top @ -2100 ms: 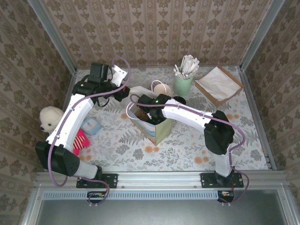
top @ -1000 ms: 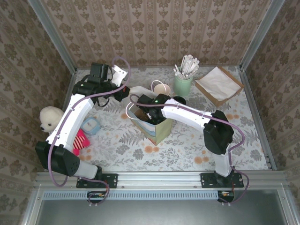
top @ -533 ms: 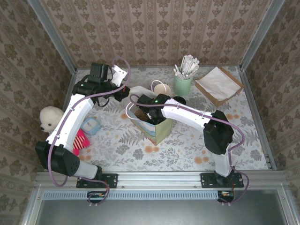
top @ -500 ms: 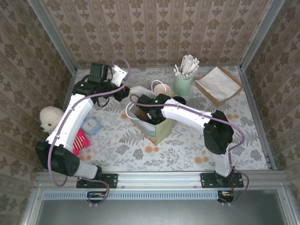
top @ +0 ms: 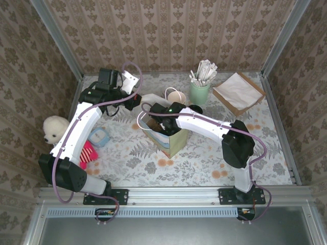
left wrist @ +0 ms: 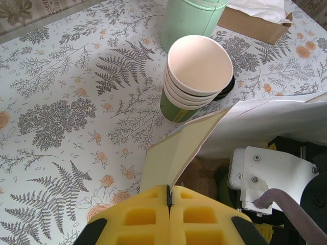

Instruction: Pack the takeout coffee

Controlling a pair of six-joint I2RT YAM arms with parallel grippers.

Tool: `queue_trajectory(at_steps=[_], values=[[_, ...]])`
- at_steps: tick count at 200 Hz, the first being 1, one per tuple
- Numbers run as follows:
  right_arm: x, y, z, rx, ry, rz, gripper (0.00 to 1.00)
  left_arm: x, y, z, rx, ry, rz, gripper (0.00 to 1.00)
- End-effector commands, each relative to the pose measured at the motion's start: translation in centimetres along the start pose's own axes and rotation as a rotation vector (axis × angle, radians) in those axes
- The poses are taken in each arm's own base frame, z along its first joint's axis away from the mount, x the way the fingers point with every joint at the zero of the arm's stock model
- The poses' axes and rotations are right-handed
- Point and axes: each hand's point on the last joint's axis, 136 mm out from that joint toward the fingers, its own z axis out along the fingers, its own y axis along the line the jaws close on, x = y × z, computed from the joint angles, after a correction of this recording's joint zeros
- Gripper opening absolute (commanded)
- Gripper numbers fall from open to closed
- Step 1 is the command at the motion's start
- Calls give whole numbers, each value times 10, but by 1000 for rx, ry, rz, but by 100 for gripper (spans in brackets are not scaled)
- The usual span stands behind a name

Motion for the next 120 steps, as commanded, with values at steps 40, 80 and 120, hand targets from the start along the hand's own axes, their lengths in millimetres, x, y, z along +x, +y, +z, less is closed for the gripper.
queue_trajectory(at_steps=[40,80,120], values=[[27,1,30,6,137,9,63,-17,-2,-4,29,-64,-5,0],[13,5,9,-27,85,17,69,-15,-4,-3,30,-56,0,0],[9,4,-2,-29,62,20,73,-16,-4,-6,22,-63,11,0]])
